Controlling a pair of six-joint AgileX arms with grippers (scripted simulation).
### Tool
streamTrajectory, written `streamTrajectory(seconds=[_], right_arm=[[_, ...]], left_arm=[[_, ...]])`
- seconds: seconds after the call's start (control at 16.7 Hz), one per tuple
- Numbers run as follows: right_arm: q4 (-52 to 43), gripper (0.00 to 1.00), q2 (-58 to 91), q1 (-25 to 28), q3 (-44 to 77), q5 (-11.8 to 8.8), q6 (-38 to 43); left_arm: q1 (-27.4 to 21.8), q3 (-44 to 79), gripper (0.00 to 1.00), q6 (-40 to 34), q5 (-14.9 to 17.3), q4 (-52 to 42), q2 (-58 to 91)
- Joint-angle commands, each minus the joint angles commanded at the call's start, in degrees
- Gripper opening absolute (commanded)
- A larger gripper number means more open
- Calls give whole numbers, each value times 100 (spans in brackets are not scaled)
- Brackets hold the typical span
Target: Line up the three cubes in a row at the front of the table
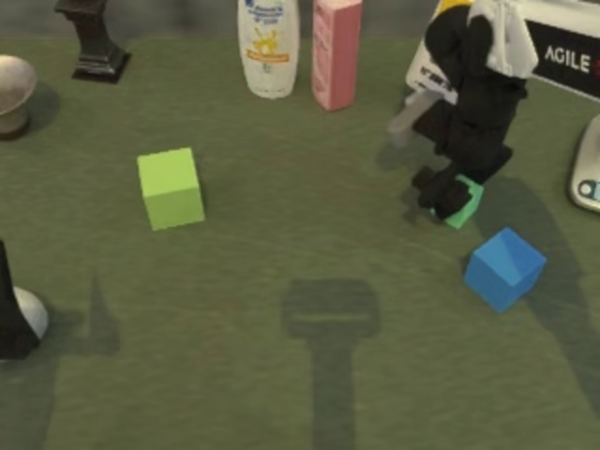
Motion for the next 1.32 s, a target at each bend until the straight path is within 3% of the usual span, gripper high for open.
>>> streamTrajectory(seconds=[0.12, 0.66, 1.08, 1.32], right_arm=[[0, 0, 0, 0, 0, 0, 0], [-101, 0, -197, 0, 30, -71, 58], [-1385, 0, -367, 39, 1112, -74, 54], [-1508, 0, -403, 47, 1230, -73, 52]], left_arm=[[0, 0, 100, 0, 0, 0, 0], [0, 0, 100, 0, 0, 0, 0], [0, 0, 100, 0, 0, 0, 0], [0, 0, 100, 0, 0, 0, 0]])
